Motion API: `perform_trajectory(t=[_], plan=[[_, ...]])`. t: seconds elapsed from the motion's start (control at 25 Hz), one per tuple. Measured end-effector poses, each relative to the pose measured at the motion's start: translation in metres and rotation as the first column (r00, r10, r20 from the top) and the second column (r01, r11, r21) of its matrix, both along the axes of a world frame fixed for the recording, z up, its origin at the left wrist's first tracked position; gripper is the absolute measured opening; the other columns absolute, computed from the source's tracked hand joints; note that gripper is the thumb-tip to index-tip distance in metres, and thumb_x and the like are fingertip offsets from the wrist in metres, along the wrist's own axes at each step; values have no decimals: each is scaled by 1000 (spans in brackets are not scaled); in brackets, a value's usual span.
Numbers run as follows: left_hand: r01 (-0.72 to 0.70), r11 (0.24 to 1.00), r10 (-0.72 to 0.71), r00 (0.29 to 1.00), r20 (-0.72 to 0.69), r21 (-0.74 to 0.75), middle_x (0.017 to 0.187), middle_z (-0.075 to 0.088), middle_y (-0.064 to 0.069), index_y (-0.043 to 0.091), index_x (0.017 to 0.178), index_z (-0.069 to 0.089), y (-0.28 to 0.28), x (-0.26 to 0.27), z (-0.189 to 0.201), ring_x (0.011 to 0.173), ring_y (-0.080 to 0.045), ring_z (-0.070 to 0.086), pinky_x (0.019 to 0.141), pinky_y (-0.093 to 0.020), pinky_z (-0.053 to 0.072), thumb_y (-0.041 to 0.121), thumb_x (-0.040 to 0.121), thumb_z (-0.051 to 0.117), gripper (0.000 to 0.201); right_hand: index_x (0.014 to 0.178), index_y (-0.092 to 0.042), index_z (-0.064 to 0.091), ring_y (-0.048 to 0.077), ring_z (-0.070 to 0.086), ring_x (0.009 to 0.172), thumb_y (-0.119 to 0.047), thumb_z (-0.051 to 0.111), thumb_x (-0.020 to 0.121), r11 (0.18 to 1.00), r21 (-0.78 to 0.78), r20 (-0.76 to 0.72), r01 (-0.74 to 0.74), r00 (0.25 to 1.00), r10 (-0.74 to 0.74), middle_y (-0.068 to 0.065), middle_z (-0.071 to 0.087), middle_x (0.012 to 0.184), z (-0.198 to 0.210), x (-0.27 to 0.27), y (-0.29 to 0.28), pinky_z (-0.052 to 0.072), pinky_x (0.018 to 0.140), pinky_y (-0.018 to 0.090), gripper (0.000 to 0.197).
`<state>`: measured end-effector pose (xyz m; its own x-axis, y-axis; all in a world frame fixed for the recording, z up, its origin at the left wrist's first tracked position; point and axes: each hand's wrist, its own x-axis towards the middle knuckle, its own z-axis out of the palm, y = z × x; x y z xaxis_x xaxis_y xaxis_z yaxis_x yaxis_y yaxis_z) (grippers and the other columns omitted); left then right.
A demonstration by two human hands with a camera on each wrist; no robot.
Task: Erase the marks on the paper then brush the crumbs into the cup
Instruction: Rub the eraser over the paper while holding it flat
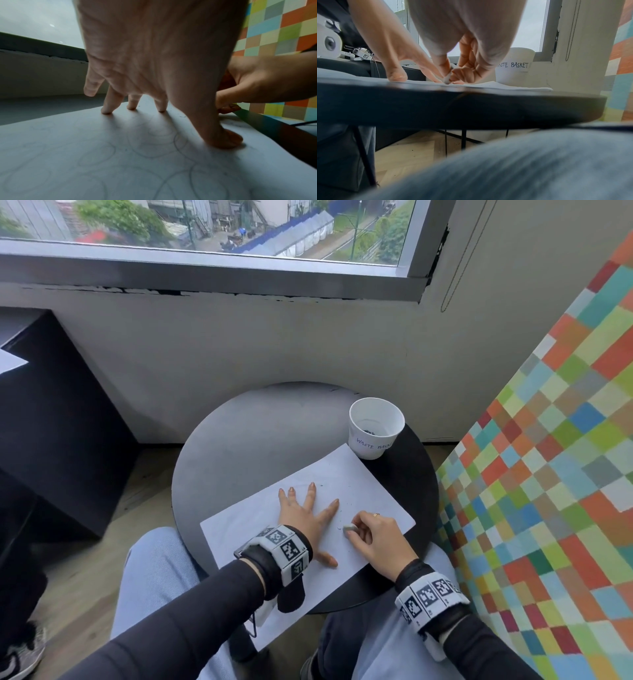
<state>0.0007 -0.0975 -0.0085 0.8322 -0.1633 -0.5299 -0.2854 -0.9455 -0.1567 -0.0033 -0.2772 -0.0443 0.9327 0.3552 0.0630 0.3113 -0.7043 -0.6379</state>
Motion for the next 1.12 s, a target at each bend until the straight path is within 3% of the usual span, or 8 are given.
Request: perform_trajectory(t=[0.08, 0.24, 0.4, 0.56, 0.72, 0.88, 1.04, 1.12], plan=[[-3, 1000, 3, 1000, -13, -1, 162, -19, -16, 40, 154, -16, 0, 2, 3, 146, -53, 1, 115, -65, -1, 82, 74, 55, 115, 75, -15, 56, 6, 47, 59, -24, 63, 89, 999, -14, 22, 28, 999, -28, -9, 48, 61, -1, 1, 0, 34, 59, 11, 18], [-9, 1000, 9, 1000, -24, 16, 163, -18, -15, 42, 153, -16, 1, 3, 5, 146, -52, 1, 114, -67, -1, 82, 74, 55, 114, 78, -12, 59, 4, 46, 59, -25, 64, 89, 995, 11, -7, -100, 995, 100, -5, 53, 63, 0, -4, 8, 36, 61, 11, 18], [-16, 1000, 16, 1000, -21, 10, 163, -18, -15, 43, 153, -15, 0, 3, 6, 146, -51, 2, 114, -67, -1, 83, 72, 55, 115, 72, -11, 58, 5, 45, 56, -22, 64, 86, 1000, -16, 42, -7, 999, 8, -4, 52, 58, 0, 0, -1, 33, 59, 13, 19], [-11, 999, 12, 999, -33, 31, 162, -20, -15, 43, 153, -18, -1, 3, 8, 146, -53, 2, 113, -67, -2, 83, 73, 54, 114, 78, -11, 60, 3, 46, 58, -25, 64, 89, 994, -11, 15, -113, 994, 113, -5, 53, 63, 1, -2, 9, 35, 60, 11, 18], [-11, 1000, 12, 1000, -25, 28, 162, -19, -15, 43, 152, -18, -1, 3, 9, 146, -52, 2, 113, -68, -2, 83, 74, 54, 114, 72, -10, 58, 5, 45, 56, -20, 65, 86, 1000, 1, 32, -26, 999, 26, -4, 51, 58, 1, 4, 1, 33, 59, 14, 18], [-11, 999, 12, 999, -32, 32, 162, -20, -15, 43, 152, -18, -1, 2, 9, 146, -53, 1, 113, -69, -2, 83, 74, 53, 113, 74, -11, 59, 2, 47, 57, -21, 66, 87, 993, 27, 12, -113, 994, 113, -12, 47, 58, 1, 1, 5, 34, 59, 10, 18], [-17, 1000, 18, 999, -30, 26, 162, -20, -15, 44, 152, -18, -1, 3, 9, 146, -52, 1, 113, -68, -2, 82, 74, 54, 113, 70, -12, 56, 5, 43, 54, -18, 66, 85, 1000, 26, 36, -12, 999, 11, -5, 49, 56, 0, 7, -1, 33, 59, 16, 18], [-12, 999, 13, 999, -32, 31, 162, -20, -16, 43, 152, -18, -2, 2, 10, 146, -53, 2, 113, -68, -2, 82, 75, 54, 113, 72, -11, 58, 4, 43, 54, -19, 65, 86, 998, 19, 19, -66, 998, 65, -3, 51, 58, -1, 3, 4, 33, 58, 14, 18]])
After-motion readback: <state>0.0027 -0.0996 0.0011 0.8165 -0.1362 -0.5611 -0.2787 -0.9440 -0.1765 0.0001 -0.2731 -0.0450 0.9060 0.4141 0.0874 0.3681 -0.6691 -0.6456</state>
